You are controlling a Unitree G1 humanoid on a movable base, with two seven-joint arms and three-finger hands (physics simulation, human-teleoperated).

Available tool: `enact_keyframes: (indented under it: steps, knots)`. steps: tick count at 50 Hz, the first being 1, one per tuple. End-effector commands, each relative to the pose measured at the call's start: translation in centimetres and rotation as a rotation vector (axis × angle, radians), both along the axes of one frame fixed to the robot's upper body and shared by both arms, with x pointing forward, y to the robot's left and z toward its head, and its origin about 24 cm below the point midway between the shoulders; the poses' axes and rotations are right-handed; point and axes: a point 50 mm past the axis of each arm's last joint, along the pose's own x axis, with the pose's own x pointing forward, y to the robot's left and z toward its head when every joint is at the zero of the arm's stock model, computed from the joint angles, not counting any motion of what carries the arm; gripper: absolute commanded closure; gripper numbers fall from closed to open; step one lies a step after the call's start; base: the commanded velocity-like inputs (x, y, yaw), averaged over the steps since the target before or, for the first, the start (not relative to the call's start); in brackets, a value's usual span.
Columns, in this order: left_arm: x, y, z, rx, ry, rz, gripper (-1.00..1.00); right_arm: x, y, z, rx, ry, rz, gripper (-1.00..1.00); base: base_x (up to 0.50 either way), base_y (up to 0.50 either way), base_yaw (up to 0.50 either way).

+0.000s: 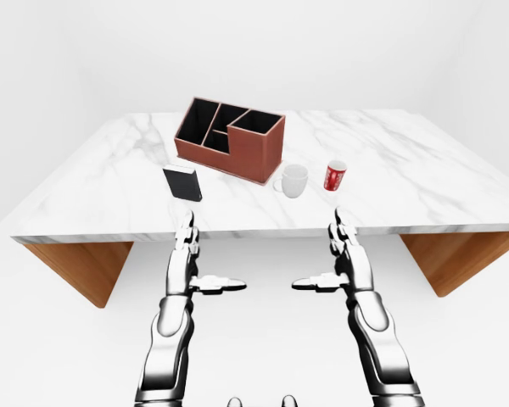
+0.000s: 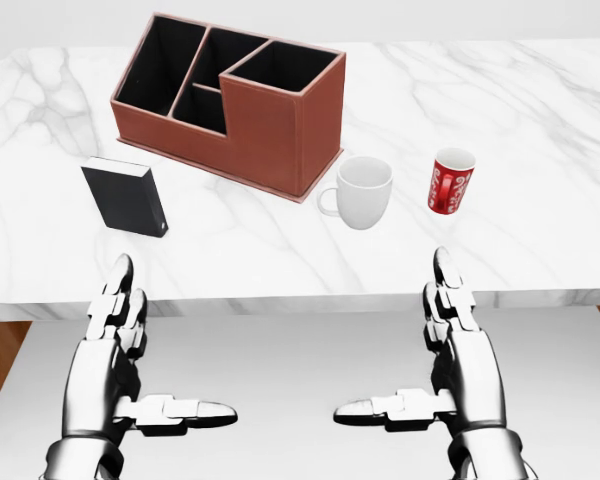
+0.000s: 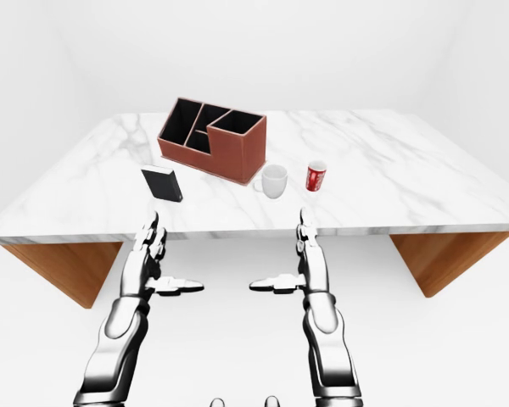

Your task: Pick up the red mug and place it to the right of the caddy.

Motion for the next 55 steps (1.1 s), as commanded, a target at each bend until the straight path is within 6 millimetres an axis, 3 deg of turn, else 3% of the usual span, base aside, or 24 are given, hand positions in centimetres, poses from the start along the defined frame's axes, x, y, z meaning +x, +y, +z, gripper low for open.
enact_keyframes:
  steps: [1,13,24,34,39,55]
  knots:
    - [-1.5,0.4,1.9,0.026,-0.044,-0.017,-1.00,-2.9,-0.7,3.5,-0.035,-0.110,0.018,-1.00,0.00,0.00,0.00]
    - [-5.4,-0.6,6.4,0.057,-0.221,-0.053,-1.00,-6.9,-0.7,7.9,-0.035,-0.277,0.052,-1.00,0.00,0.00,0.00]
    - [-8.1,-0.2,9.2,0.078,-0.322,-0.044,-1.00,-9.1,-1.1,10.2,-0.034,-0.362,0.053,-1.00,0.00,0.00,0.00]
    - [-9.7,-0.1,10.8,0.091,-0.378,-0.038,-1.00,-9.8,-1.6,11.0,-0.048,-0.401,0.033,-1.00,0.00,0.00,0.00]
    - [-9.7,-0.3,10.5,0.100,-0.366,-0.040,-1.00,-9.9,-1.5,10.6,-0.047,-0.377,0.061,-1.00,0.04,0.00,0.00]
    - [-10.1,0.0,11.0,0.102,-0.384,-0.030,-1.00,-9.6,-1.7,10.5,-0.032,-0.382,0.058,-1.00,0.49,0.00,0.00]
